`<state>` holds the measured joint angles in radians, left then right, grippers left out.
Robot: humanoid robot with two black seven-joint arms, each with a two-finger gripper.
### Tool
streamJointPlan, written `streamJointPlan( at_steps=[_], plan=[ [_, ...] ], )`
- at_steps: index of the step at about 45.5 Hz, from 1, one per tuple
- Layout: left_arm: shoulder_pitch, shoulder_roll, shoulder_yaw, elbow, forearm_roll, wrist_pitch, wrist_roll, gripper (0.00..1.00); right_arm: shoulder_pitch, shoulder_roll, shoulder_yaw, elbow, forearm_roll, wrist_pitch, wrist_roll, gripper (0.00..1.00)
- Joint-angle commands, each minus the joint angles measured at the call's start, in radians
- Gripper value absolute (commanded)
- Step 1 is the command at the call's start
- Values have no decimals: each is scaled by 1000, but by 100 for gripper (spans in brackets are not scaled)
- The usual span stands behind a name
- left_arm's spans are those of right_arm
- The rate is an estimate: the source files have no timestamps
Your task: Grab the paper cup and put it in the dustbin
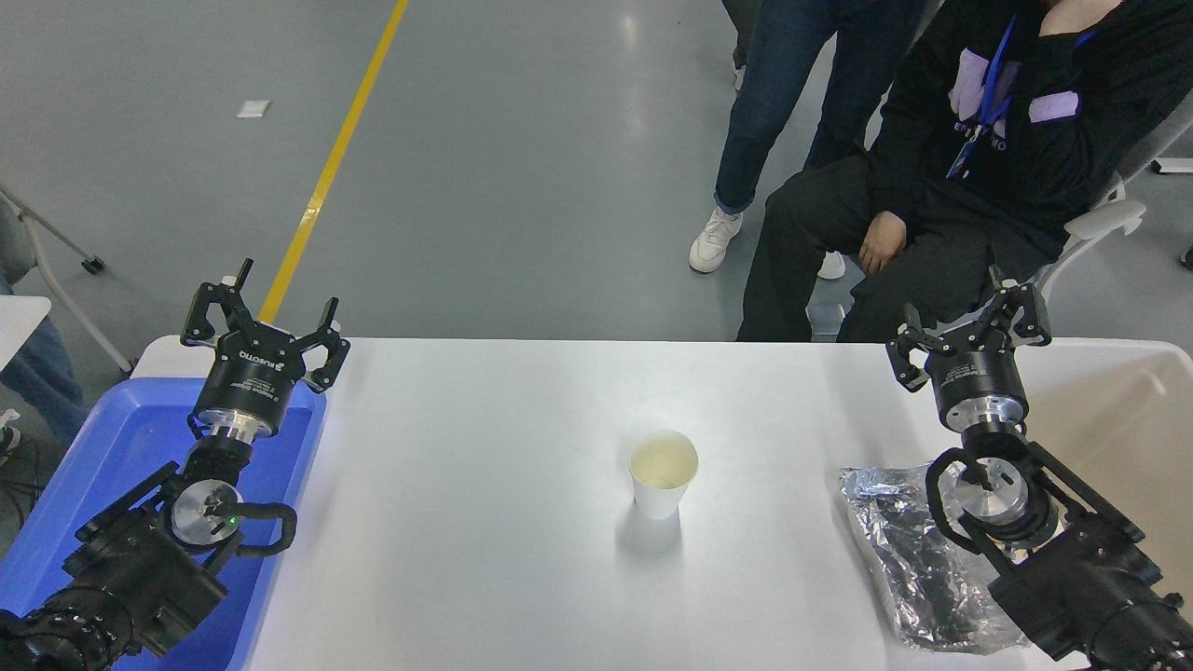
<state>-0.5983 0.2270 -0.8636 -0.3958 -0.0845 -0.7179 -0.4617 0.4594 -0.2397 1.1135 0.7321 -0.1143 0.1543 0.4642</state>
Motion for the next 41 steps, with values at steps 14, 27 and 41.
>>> streamJointPlan(
  at_steps=[14, 27, 41],
  plan=[
    [0, 0, 0, 0, 0, 0, 0, 98, 344, -446, -1044, 104, 96, 16, -4, 100],
    [0, 0, 0, 0, 2, 0, 0, 98, 884, -483, -1920, 176, 108, 114, -4, 100],
    [0, 2, 0, 0, 2, 0, 1, 98, 1407, -227, -2497, 400, 107, 332, -4, 100]
  ],
)
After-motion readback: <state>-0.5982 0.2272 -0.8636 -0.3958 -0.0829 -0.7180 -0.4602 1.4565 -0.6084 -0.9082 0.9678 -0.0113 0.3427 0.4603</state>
